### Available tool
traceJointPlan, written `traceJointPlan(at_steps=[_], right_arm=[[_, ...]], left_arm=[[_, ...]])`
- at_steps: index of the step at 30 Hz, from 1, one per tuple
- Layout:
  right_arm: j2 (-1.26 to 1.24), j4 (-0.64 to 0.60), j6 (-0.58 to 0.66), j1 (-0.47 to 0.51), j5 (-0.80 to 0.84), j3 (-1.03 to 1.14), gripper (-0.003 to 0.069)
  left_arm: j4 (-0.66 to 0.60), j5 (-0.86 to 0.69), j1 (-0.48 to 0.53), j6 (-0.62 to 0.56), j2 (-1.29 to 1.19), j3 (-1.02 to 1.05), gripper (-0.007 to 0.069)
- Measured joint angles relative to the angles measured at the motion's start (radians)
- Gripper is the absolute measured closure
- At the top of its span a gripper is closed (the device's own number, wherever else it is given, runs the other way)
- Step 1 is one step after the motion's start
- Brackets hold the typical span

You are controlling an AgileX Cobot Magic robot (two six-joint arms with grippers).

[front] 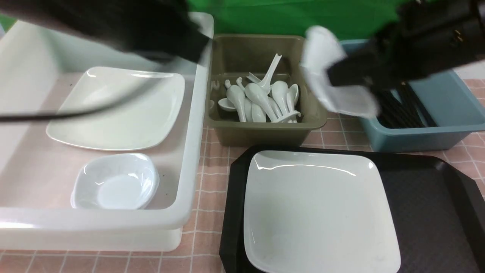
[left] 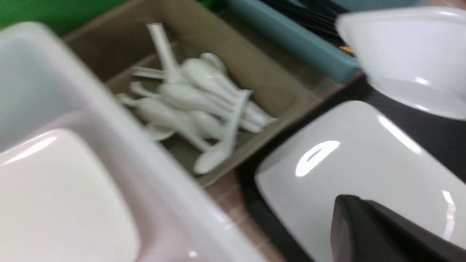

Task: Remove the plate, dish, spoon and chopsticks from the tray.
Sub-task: Use the right arm to grab a small plate from the dinner plate, then use the right arm to put the small plate into the large storage box on the left

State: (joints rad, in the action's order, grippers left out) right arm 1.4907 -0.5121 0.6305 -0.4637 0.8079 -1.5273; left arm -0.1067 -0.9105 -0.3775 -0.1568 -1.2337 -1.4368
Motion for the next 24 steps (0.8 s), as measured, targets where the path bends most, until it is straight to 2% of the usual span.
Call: traceJointPlan(at_steps=[2,4,5,6,7,11,15,24], right_arm=[[0.035,-0.011,0.009,-0.051,0.0,-0.03,0.0583],[0.136,-0.023,0.013,-0.163,-0.008,-0.113,0.0583],[0.145,-0.025,0.013,-0.171,-0.01,-0.127,0.0583],[0.229,-0.027,0.015,-0.248,-0.029,-0.192,0.0583],[0.278,-0.027,0.017,-0.275,-0.038,-0.223,0.0583],[0.464,-0.012,0.017,-0.368,-0.064,-0.382,0.0583],[0.61,-0.003,0.018,-0.405,-0.086,-0.493,0.0583],[0.814,0.012,0.021,-0.411,-0.225,-0.559,0.0568]], left_arm=[[0.006,-0.015,0.069,0.001,0.034,0.013,0.0627],[0.012,-0.038,0.248,0.002,0.101,0.063,0.0627],[0.012,-0.038,0.274,0.003,0.106,0.068,0.0627],[-0.005,-0.046,0.374,0.003,0.144,0.117,0.0627],[-0.021,-0.052,0.43,0.003,0.162,0.147,0.0627],[-0.085,-0.063,0.581,-0.018,0.204,0.261,0.0627],[-0.106,-0.071,0.64,-0.028,0.223,0.341,0.0627],[-0.154,-0.067,0.647,-0.046,0.258,0.368,0.0627]])
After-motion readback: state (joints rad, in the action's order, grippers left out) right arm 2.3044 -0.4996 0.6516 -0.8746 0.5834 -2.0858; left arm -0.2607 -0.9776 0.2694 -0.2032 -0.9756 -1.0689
